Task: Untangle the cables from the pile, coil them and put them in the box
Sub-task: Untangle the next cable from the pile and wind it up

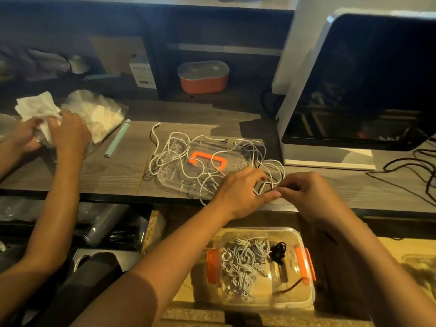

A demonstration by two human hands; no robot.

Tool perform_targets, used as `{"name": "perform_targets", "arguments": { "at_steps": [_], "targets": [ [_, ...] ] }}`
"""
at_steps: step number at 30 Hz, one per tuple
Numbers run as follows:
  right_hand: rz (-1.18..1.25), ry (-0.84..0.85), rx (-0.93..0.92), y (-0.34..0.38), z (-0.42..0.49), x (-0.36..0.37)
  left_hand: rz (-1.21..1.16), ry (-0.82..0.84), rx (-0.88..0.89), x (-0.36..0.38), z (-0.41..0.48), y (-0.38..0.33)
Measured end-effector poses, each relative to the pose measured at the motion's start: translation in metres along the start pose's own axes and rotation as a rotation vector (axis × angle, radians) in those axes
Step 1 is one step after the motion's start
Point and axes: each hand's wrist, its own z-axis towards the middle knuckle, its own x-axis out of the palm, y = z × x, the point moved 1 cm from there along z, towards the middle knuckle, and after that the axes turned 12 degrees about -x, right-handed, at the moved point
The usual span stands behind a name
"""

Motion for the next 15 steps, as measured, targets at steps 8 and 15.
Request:
{"name": "perform_targets", "arguments": {
  "at_steps": [8,15],
  "targets": [
    [-0.254,0.17,-0.012,-0.001,0.007,-0.021,0.277,0.054,0.078,-0.009,-0.006,0.002],
    [-0.245,0.045,-0.026,-0.004,0.014,-0.016,-0.502,0.3,-0.236,-0.001,-0.008,0.006]
  ]
}}
